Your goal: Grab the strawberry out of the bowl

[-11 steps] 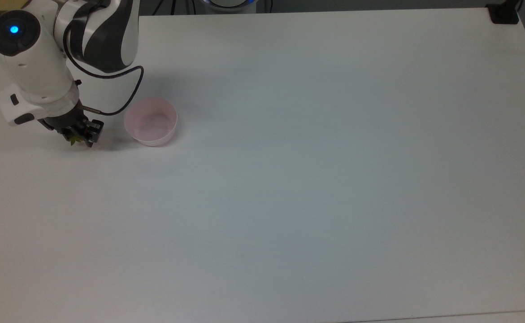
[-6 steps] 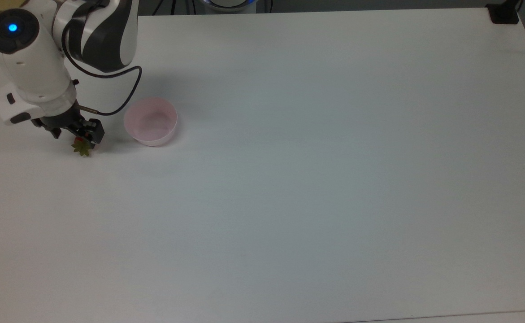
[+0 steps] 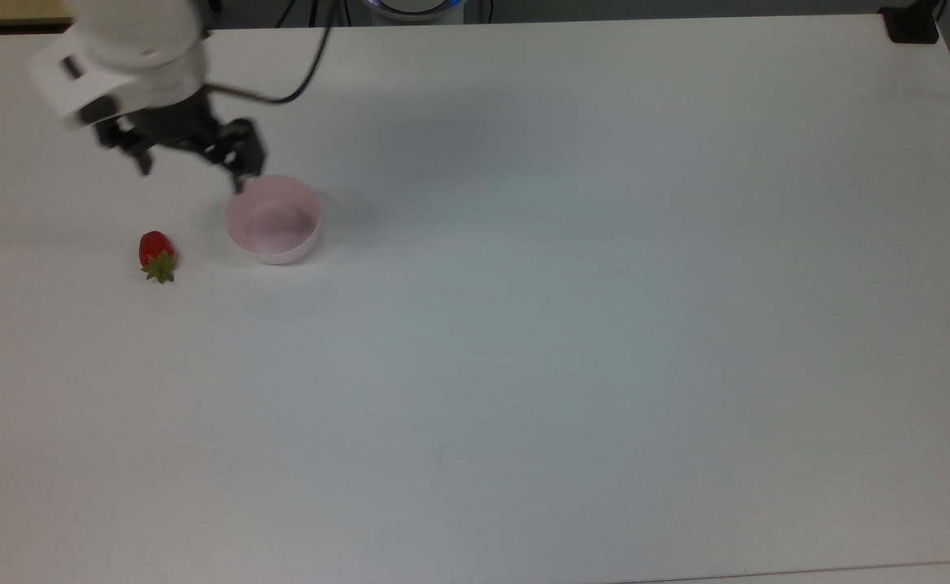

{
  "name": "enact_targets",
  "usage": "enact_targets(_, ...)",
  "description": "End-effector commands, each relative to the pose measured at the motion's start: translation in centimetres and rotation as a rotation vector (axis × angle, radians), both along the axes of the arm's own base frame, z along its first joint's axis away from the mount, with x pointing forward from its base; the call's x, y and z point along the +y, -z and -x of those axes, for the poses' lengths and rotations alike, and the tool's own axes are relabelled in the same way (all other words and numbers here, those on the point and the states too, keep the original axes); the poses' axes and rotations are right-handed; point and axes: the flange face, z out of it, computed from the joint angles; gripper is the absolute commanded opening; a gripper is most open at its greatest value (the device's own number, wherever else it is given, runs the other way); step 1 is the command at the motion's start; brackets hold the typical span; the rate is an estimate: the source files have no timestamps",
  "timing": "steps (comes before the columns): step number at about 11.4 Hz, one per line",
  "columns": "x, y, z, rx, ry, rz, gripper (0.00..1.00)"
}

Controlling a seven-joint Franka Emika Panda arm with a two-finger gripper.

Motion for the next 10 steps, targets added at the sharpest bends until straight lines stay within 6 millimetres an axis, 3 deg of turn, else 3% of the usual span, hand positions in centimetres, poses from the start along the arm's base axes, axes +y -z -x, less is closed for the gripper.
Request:
enact_targets(1,9.0,-5.2,3.6,0.065,-0.004,0.004,1.0)
enact_targets(2,11.0,-6.5,4.0,0.047,-0.012,0.005,1.0)
enact_targets(4,12.4,-8.8,5.4,0.013,-0.018,-0.043,1.0)
enact_targets(6,13.7,-9.5,6.9,0.059,-0.032,-0.071,1.0)
enact_targets(10,13.2,-10.1,7.3,0.056,-0.028,-0.073,1.0)
